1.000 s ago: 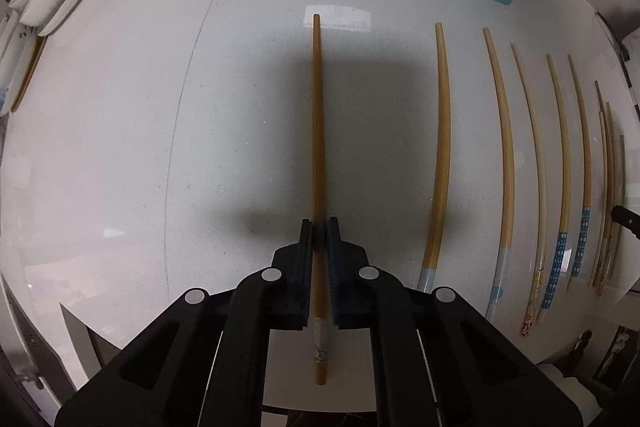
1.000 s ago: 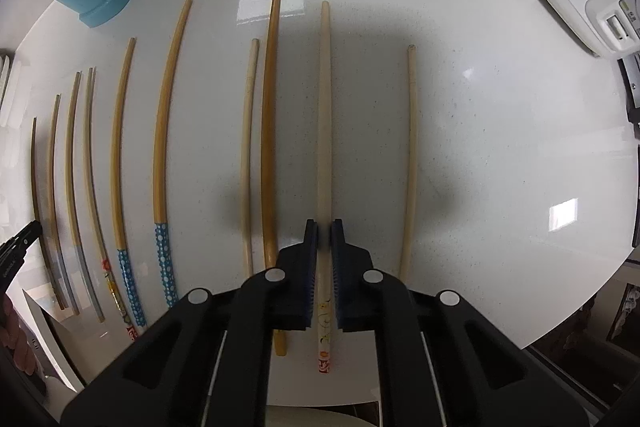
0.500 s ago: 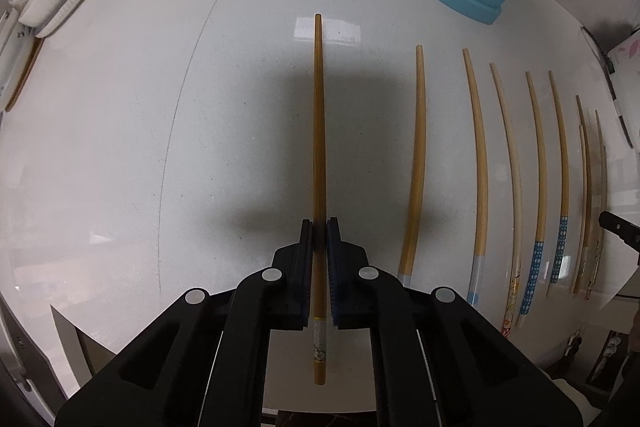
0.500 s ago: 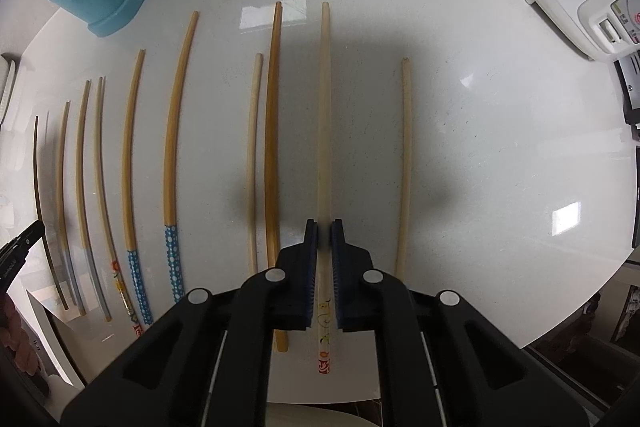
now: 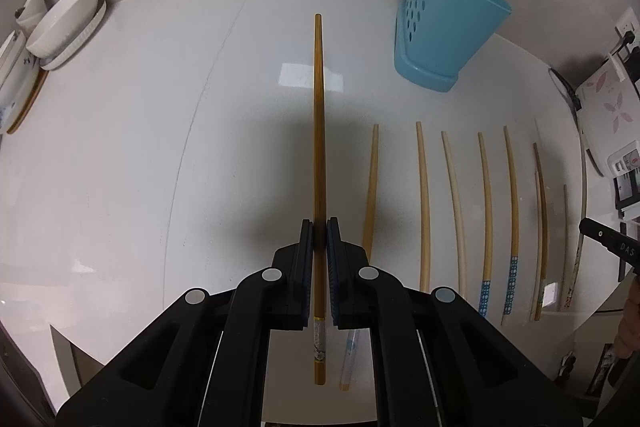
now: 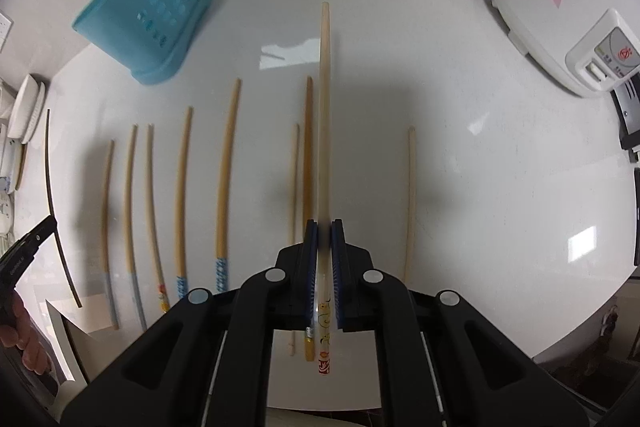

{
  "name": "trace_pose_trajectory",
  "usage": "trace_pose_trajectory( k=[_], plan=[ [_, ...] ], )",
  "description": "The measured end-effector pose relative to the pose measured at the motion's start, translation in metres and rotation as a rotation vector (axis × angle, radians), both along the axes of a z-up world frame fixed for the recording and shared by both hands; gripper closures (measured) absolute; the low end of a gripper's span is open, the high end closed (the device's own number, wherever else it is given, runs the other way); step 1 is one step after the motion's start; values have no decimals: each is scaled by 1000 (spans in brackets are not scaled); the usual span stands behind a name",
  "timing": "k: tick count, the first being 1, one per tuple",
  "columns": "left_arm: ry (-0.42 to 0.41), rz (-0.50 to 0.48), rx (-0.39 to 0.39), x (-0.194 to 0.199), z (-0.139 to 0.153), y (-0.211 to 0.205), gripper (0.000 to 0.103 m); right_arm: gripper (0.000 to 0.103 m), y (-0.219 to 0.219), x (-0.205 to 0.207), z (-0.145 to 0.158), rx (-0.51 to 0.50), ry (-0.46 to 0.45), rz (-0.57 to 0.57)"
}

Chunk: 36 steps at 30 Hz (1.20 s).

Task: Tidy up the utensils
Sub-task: 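Lift both held chopsticks and carry them toward the light-blue utensil holder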

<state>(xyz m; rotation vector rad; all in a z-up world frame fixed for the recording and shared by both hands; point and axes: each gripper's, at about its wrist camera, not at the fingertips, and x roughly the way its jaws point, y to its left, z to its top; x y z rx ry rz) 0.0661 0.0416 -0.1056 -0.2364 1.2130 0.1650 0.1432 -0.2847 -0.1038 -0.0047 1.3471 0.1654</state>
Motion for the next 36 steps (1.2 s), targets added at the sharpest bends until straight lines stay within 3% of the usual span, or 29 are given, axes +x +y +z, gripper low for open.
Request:
trace_pose_trajectory(
  k=[6,19,36],
  plan=[
    [-59,-4,-8,8,23,10,97,97,3,0,30,49,-78,4],
    [-238,-51,-7,53,74,-14,97,97,19,26,85,121,-235,31],
    [-457,-126,-28,107,128,-45,97,97,34,68,133,180,-382,54]
  ],
)
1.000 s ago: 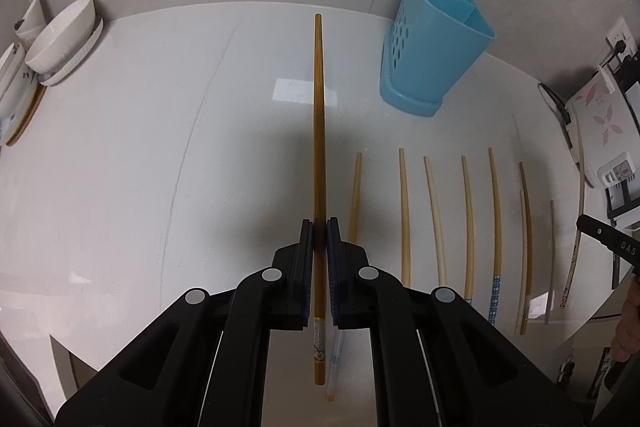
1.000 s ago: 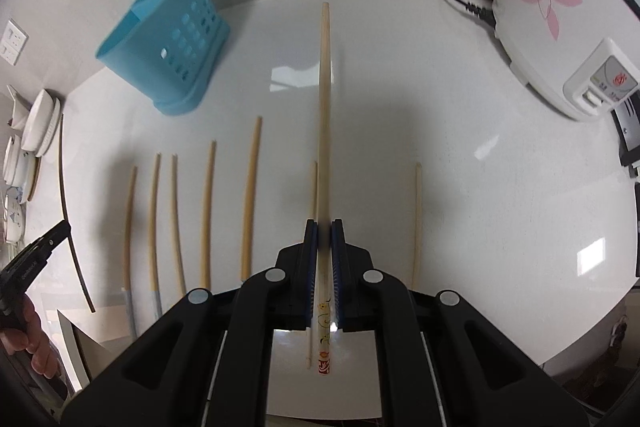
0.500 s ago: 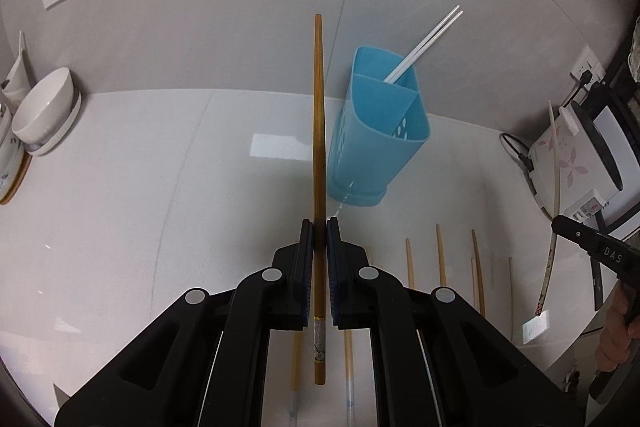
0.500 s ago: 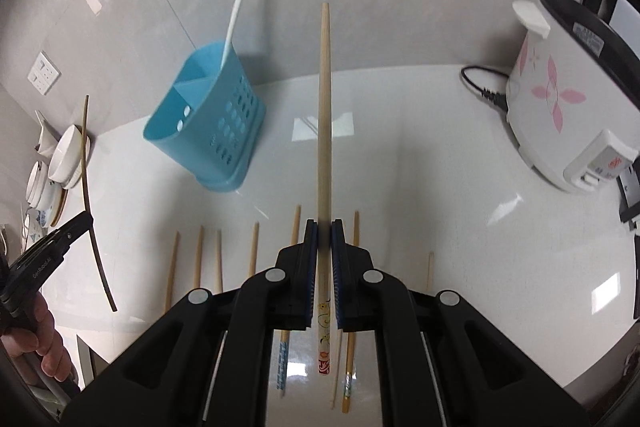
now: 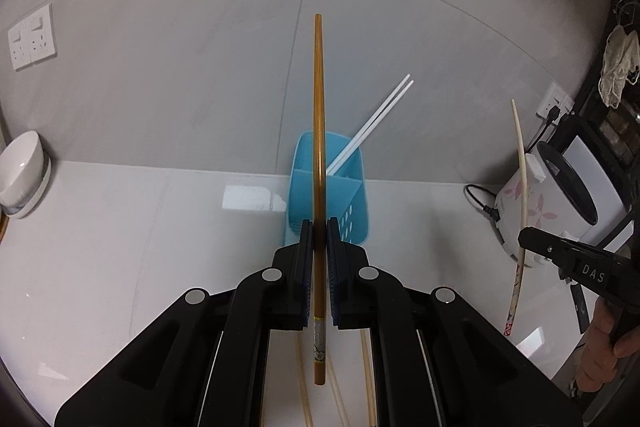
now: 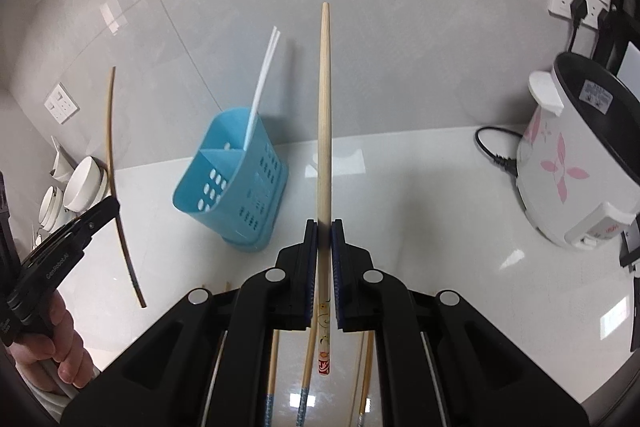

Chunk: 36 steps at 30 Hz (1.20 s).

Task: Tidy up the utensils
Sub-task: 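Lift both held chopsticks and carry them toward the light-blue utensil holder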

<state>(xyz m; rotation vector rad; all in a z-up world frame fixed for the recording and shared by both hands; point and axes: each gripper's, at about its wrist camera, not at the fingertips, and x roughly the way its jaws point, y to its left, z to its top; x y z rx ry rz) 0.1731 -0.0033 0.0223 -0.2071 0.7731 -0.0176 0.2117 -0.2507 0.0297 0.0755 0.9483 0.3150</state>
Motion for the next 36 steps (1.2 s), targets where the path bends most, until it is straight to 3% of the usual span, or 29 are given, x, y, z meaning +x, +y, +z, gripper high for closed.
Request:
trace_pose_trajectory(
  k=[10,19,36],
  plan=[
    [-123,-40,-28,27,13,-12,97,97,19,18,22,39,-79,24],
    [-228,-64,-30,46,7,-12,97,97,32,36,23,57,-121,26],
    [-210,-62,-11,73,-38,-17,97,97,42,53,-9,76,-83,27]
  ],
)
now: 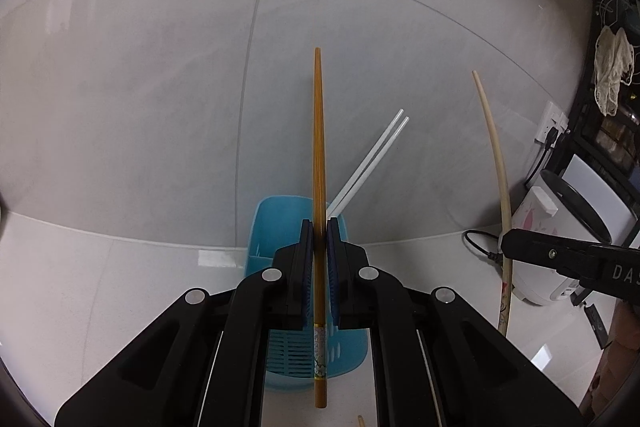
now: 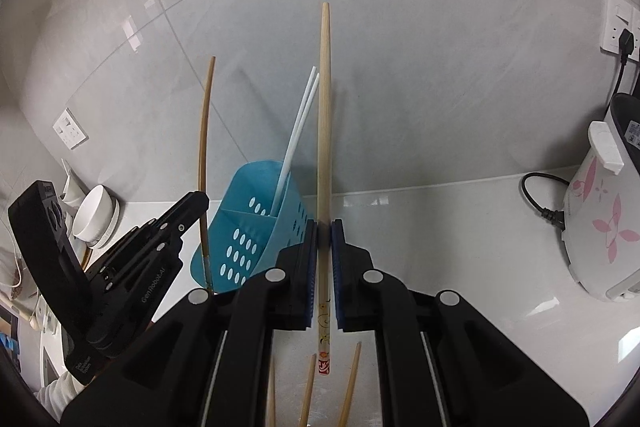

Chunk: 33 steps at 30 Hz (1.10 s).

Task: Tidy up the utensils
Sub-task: 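Lift both held chopsticks and carry them toward the light-blue utensil holder, then lower the brown chopstick into the holder and open the left tool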

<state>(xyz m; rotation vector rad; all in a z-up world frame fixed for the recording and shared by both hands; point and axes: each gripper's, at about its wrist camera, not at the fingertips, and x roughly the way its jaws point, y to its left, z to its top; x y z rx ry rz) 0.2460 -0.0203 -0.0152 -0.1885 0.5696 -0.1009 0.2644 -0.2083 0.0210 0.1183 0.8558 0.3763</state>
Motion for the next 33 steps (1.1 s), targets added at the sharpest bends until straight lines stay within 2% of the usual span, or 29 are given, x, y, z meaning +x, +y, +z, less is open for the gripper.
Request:
trace_pose_trajectory(
  k=[6,11,22,29,31,33],
  plan=[
    [-57,5,-5,2,16,1,97,97,0,2,-3,2,5,2],
    [-107,12,21,5,24,-5,97,97,0,0,0,18,-13,7],
    [-49,23,42,9,-5,-9,97,97,-2,2,-5,33,-10,6],
    [-7,41,30,10,-9,-5,96,97,0,3,-7,33,-10,14],
    [2,47,41,10,-8,-6,93,97,2,3,-8,34,-8,20],
    [27,55,63,9,-8,-5,85,97,4,4,-9,35,-6,29]
  ],
)
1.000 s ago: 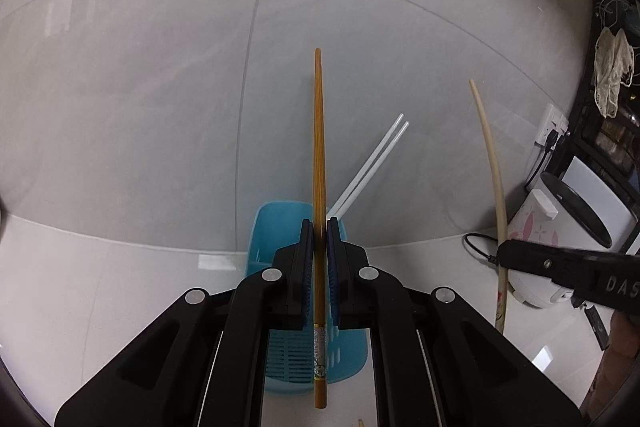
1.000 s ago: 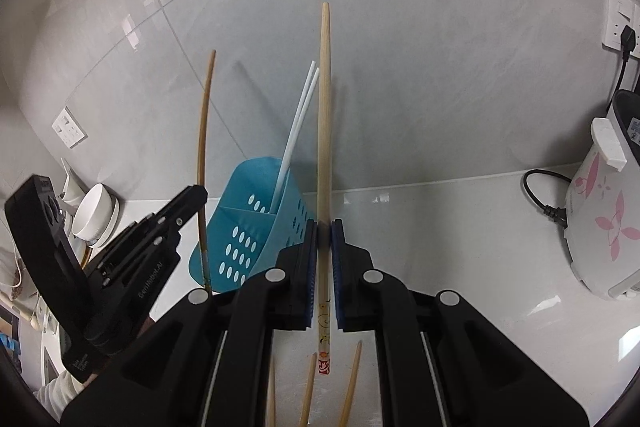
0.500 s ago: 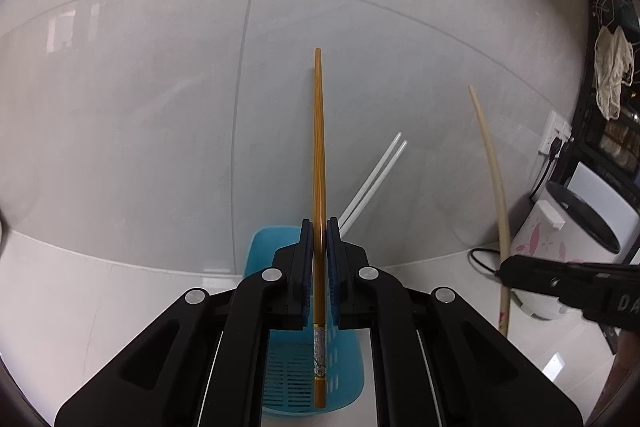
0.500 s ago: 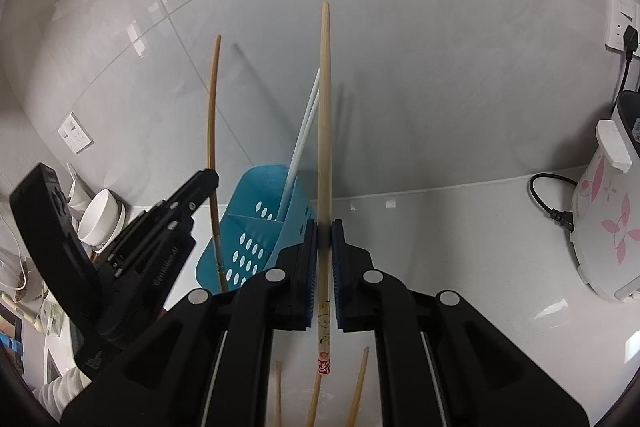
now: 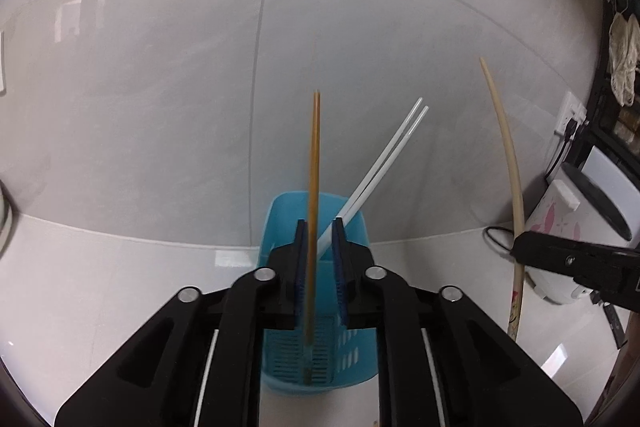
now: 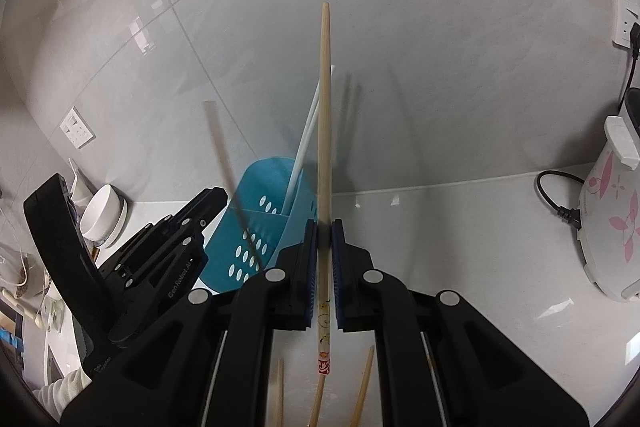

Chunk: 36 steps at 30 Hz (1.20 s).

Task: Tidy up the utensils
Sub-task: 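Lower the brown chopstick into the holder and open the left tool, then lower the pale chopstick into the holder and open the right tool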

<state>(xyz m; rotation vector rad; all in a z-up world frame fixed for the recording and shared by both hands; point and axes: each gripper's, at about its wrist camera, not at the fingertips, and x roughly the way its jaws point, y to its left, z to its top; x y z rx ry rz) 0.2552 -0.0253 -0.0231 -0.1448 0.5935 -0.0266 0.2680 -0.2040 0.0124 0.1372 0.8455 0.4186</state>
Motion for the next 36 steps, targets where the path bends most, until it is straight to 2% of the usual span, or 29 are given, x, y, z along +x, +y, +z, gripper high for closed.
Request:
trace_pose_trajectory(
  k=[9,11,12,21,28,36],
  plan=[
    [67,70,-13,-22,7,21,44,97,14,2,7,20,-29,38],
    [76,80,-13,-28,10,28,27,96,19,3,10,25,-40,46],
    [79,85,-10,-31,10,29,23,96,22,4,11,31,-48,51],
    [108,115,4,-46,6,46,6,96,48,11,21,53,-99,94],
    [135,132,9,-47,3,60,6,96,71,15,20,72,-164,126],
    [164,154,14,-53,-5,75,6,96,84,17,-1,67,-183,125]
  ],
)
